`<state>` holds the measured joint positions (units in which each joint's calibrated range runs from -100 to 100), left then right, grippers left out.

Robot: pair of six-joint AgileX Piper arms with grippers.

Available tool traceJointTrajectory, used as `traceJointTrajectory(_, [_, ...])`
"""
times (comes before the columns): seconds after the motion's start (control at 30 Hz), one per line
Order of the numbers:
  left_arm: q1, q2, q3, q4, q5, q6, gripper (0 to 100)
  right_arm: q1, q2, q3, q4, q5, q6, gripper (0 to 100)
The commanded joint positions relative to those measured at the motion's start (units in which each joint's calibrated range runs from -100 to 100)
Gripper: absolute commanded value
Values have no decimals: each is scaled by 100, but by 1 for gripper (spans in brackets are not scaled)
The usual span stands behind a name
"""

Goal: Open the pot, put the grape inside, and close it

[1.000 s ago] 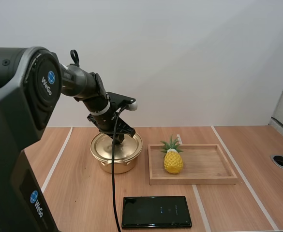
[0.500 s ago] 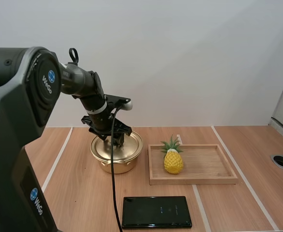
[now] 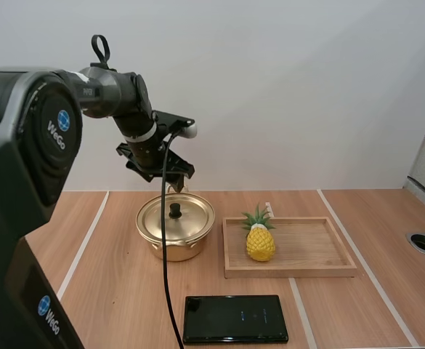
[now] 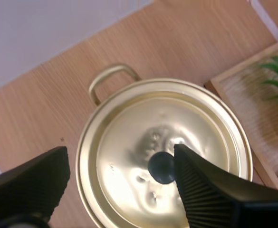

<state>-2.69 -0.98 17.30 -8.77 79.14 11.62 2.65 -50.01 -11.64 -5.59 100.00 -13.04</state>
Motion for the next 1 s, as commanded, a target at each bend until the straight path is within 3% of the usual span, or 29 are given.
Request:
traceJointTrajectory(0.0, [7, -238, -344, -51, 100, -179, 100, -26, -73, -37, -54, 0, -74, 0])
traceJointTrajectory(0.3, [7, -874, -1639, -88, 118, -275, 100, -26, -73, -37, -69, 0, -74, 0])
traceJointTrajectory(0.33, [7, -953, -1770, -88, 118, -395, 93, -26, -73, -37, -69, 0, -74, 0])
traceJointTrajectory(0.4, [7, -1118, -2017, -88, 118, -625, 47, -26, -62, -37, -68, 0, -74, 0])
traceJointTrajectory(0.43, [7, -1193, -2131, -78, 101, -749, 17, -26, -62, -37, -68, 0, -74, 0])
traceJointTrajectory(0.47, [7, -1266, -2228, -62, 101, -836, 1, -26, -62, -37, -68, 0, -74, 0])
traceJointTrajectory(0.7, [7, -1798, -2616, -13, -18, -1127, 3, -26, 1, -37, -68, 0, -51, 0])
traceJointTrajectory(0.97, [7, -2805, -2616, 346, -1246, -1607, 3, -26, 57, -37, -9, -187, -51, 0])
